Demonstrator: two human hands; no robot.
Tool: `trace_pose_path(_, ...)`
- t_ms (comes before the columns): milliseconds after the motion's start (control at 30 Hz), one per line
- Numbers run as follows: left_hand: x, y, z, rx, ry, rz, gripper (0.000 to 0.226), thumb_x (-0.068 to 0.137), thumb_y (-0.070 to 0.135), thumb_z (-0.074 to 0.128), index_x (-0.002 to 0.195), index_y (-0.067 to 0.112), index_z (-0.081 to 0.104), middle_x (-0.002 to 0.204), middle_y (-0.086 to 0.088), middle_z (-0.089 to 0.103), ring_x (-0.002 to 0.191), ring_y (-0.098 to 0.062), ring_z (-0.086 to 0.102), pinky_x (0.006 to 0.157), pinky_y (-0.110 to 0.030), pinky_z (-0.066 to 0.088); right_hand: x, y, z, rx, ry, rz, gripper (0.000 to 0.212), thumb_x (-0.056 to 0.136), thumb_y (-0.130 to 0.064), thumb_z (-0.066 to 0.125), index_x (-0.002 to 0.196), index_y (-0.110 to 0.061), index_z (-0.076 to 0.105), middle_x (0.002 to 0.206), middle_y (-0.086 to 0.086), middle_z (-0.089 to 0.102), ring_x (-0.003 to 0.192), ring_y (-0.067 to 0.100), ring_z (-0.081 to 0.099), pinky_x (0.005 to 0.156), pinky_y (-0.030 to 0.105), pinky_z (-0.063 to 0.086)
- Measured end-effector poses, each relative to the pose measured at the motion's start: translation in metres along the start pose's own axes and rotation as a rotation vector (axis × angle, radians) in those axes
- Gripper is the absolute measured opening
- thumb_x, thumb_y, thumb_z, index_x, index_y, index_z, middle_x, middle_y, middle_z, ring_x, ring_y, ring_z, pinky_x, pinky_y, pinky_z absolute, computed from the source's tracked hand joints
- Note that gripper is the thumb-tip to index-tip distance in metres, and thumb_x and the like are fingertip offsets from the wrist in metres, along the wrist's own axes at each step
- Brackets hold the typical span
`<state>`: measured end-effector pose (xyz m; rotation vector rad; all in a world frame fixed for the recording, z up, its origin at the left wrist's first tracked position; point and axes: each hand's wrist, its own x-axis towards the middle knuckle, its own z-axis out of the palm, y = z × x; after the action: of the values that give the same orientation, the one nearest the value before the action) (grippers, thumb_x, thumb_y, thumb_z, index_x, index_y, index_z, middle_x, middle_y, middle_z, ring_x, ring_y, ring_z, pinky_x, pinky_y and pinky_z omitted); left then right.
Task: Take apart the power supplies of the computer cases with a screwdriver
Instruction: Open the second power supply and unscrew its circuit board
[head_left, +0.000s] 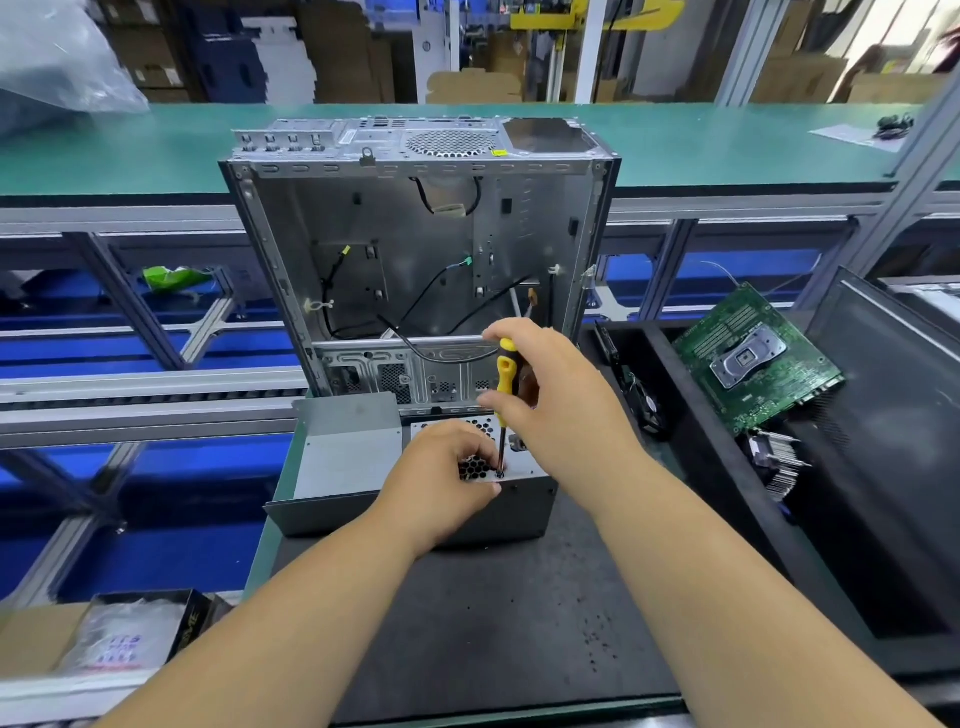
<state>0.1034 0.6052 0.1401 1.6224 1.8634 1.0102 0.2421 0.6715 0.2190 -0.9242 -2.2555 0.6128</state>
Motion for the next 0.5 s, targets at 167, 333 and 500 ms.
trace_pose_path(167, 0.0005, -0.0005, -0.0047, -0.035, -0.032, -0.008, 0.023, 0.072, 0.007, 0.08, 0.08, 0.027, 0.072, 0.102, 0.009, 0.066, 0.106, -0.01, 0.058, 0.098, -0.031, 0.045, -0.0006, 0.0023, -0.003, 0.015, -0.043, 0.024, 0.07, 0.091, -0.013, 0.069, 0.141, -0.048, 0.036, 0.098, -0.017, 0.055, 0.09, -0.005, 0.048, 0.072, 0.006, 0.039)
trace_pose_path(333, 0.0012, 0.0012, -0.0018, -0.02, 0.008, -0.007, 0.017, 0.076, 0.01, 0.079, 0.076, 0.025, 0.072, 0.095, 0.011, 0.066, 0.1, -0.006, 0.059, 0.095, -0.03, 0.047, -0.0011, -0.0006, -0.0079, 0.103, -0.147, 0.038, 0.063, 0.094, -0.002, 0.059, 0.135, -0.045, 0.038, 0.101, -0.017, 0.06, 0.091, 0.0, 0.059, 0.079, 0.026, 0.051)
trace_pose_path(500, 0.0021, 0.0009, 0.0033, 0.096, 0.038, 0.0, 0.015, 0.08, 0.016, 0.076, 0.075, 0.028, 0.068, 0.094, 0.012, 0.063, 0.1, -0.009, 0.056, 0.093, -0.033, 0.046, -0.0048, 0.0027, -0.0091, 0.159, -0.137, 0.026, 0.062, 0.094, -0.002, 0.059, 0.135, -0.044, 0.039, 0.102, -0.018, 0.06, 0.093, 0.002, 0.059, 0.081, 0.025, 0.05)
